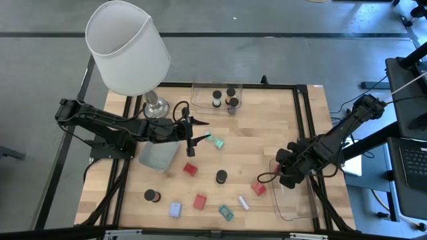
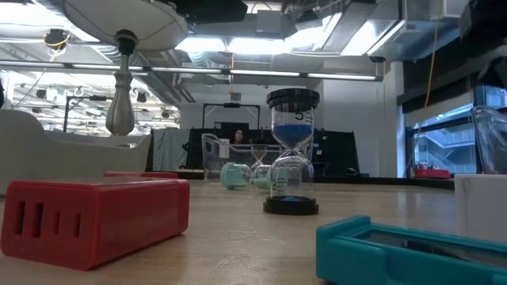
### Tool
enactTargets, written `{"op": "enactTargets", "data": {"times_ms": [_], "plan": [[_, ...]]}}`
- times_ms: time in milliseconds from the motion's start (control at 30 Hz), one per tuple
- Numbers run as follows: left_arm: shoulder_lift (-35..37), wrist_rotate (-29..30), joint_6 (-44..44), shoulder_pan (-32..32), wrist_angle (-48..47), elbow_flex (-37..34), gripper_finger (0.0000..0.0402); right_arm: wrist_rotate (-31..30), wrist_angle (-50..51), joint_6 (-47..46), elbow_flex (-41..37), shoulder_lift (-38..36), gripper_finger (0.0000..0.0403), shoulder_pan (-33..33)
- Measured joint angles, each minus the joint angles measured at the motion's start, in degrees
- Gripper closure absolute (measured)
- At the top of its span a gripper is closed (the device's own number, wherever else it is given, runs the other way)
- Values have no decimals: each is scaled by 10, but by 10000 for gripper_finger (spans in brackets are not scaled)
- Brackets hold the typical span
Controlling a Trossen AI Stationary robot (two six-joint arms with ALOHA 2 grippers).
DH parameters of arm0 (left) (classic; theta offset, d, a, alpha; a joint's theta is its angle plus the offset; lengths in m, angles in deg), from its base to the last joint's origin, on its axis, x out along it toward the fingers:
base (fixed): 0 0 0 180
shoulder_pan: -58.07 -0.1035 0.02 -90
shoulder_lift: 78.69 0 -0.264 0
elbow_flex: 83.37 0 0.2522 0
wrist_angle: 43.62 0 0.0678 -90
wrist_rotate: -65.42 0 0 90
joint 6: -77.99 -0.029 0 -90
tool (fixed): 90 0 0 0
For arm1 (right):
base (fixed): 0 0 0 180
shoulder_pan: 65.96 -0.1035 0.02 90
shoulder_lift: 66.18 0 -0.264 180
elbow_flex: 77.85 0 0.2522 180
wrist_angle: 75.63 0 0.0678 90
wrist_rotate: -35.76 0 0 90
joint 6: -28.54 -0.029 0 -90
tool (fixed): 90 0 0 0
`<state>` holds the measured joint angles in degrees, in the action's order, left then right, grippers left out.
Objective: Pick & Place Office items
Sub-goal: Put the red digital timer into the bottom transparent bin
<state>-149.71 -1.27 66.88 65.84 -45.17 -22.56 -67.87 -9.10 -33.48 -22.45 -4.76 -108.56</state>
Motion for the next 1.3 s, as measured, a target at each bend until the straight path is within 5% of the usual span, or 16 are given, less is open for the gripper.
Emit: {"op": "enactTargets", "data": {"times_ms": [1033, 1300], "plan": [[0, 0, 0, 0, 0, 0, 203, -5, -78, -31, -65, 50, 325, -8], [0, 0, 0, 0, 0, 0, 203, -5, -78, -33, -65, 49, 284, -8]]}}
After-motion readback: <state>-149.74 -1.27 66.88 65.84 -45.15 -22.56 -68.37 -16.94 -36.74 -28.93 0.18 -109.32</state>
